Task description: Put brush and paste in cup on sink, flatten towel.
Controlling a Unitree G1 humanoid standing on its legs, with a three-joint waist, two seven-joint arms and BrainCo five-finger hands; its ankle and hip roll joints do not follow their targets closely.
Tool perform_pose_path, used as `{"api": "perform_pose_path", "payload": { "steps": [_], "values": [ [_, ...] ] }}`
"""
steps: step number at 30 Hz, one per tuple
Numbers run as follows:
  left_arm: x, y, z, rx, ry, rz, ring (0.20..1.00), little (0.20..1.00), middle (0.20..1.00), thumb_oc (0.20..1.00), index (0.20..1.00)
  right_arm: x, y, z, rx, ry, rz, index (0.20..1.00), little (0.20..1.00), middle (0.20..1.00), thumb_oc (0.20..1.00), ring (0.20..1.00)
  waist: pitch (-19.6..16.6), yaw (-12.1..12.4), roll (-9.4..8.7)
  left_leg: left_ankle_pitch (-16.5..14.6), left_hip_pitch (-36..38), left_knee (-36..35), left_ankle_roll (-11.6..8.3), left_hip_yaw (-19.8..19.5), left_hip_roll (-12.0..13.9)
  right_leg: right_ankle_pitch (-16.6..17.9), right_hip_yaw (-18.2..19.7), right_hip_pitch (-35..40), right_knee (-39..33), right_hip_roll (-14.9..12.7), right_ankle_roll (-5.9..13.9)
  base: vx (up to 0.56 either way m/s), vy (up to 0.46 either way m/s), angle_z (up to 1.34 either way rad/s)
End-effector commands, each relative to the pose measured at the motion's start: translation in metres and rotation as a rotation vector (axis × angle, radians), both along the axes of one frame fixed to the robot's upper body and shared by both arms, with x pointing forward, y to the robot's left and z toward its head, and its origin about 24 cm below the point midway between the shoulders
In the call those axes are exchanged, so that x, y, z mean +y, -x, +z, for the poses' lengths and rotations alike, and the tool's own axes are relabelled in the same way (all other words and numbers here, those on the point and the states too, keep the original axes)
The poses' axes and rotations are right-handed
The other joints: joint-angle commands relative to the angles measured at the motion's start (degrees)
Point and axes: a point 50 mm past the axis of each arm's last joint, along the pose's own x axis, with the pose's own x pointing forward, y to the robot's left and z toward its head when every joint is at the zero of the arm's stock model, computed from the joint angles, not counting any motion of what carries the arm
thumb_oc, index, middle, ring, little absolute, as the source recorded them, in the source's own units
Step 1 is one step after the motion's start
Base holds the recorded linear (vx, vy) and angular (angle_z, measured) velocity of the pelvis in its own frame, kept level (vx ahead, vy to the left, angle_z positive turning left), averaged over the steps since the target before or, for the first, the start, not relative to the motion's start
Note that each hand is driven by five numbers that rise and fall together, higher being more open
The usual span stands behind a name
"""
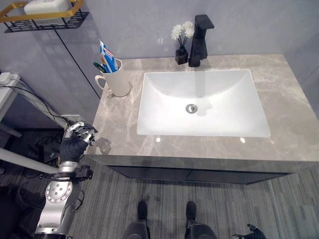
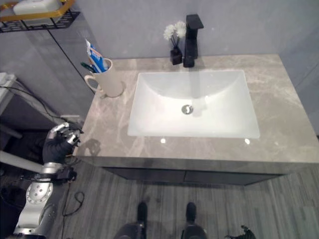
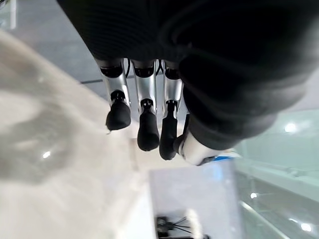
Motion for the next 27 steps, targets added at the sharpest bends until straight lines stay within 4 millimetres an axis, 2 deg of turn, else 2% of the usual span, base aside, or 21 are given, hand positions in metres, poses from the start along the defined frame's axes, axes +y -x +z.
{"api": "perform_pose_path", "payload": {
  "steps": [1,4,7,12,17,19,22,27],
  "values": [
    [0.005,0.002,0.02,-0.092,-0.017,-0.011,0.2,0.2,0.2,0.2,0.2,0.005,0.007,-0.004,0.021,0.0,-0.003,1.0,1.0,1.0,1.0,1.0,-2.3,0.5,-1.71,7.0,-3.8,-1.7,-0.03,-3.3,0.9,-8.2,1.2,10.9,3.0,0.4,1.51,0.16,0.194,-0.46],
    [0.006,0.002,0.016,-0.071,-0.015,-0.02,0.2,0.2,0.2,0.2,0.2,0.006,0.006,-0.004,0.015,-0.009,-0.011,1.0,1.0,1.0,1.0,1.0,-2.4,0.7,-2.17,5.6,-3.6,0.5,0.77,-2.6,0.1,-8.3,2.3,11.3,3.3,-1.1,2.21,0.11,0.145,-0.16],
    [0.008,0.001,0.019,-0.069,-0.024,-0.051,0.2,0.2,0.2,0.2,0.2,0.015,-0.003,-0.005,-0.009,-0.041,0.02,1.0,1.0,1.0,1.0,1.0,-2.1,1.1,-3.41,1.8,-5.9,7.1,2.52,-0.1,-1.6,-7.5,3.8,10.4,3.9,-4.6,4.03,0.14,0.247,-0.16],
    [0.002,-0.006,0.029,-0.105,-0.032,-0.094,0.2,0.2,0.2,0.2,0.2,0.029,-0.022,-0.004,-0.065,-0.073,0.074,1.0,1.0,1.0,1.0,1.0,-1.8,1.6,-3.73,0.0,-7.6,8.7,3.77,1.1,-3.0,-5.9,4.4,7.9,4.5,-6.8,5.68,0.04,0.148,-0.21],
    [-0.012,-0.016,0.038,-0.13,-0.049,-0.163,0.2,0.2,0.2,0.2,0.2,0.051,-0.042,-0.001,-0.122,-0.123,0.184,1.0,1.0,1.0,1.0,1.0,-2.3,1.3,-3.96,-0.4,-7.7,7.7,4.69,1.1,-4.6,-3.9,3.8,6.7,5.0,-8.1,6.6,0.06,0.096,0.0],
    [-0.015,-0.018,0.038,-0.127,-0.056,-0.177,0.2,0.2,0.2,0.2,0.2,0.053,-0.045,-0.001,-0.126,-0.125,0.196,1.0,1.0,1.0,1.0,1.0,-2.4,1.3,-3.97,-0.5,-7.7,7.5,4.87,1.0,-4.8,-4.1,3.5,6.6,5.3,-8.3,6.74,0.04,0.038,0.01],
    [-0.023,-0.02,0.036,-0.116,-0.068,-0.212,0.2,0.2,0.2,0.2,0.2,0.057,-0.06,0.005,-0.179,-0.135,0.22,1.0,1.0,1.0,1.0,1.0,-2.4,1.5,-4.04,-1.1,-7.0,7.3,5.6,0.6,-5.6,-3.5,3.3,5.8,7.8,-8.3,7.21,0.05,0.059,0.03],
    [-0.035,-0.019,0.03,-0.089,-0.046,-0.276,0.2,0.2,0.2,0.2,0.2,0.057,-0.069,0.01,-0.23,-0.131,0.204,1.0,1.0,1.0,1.0,1.0,-2.8,1.3,-4.1,-3.0,-4.7,7.7,7.18,-0.9,-7.8,0.6,3.5,5.5,13.8,-9.1,8.35,0.08,0.1,0.04]
  ]
}}
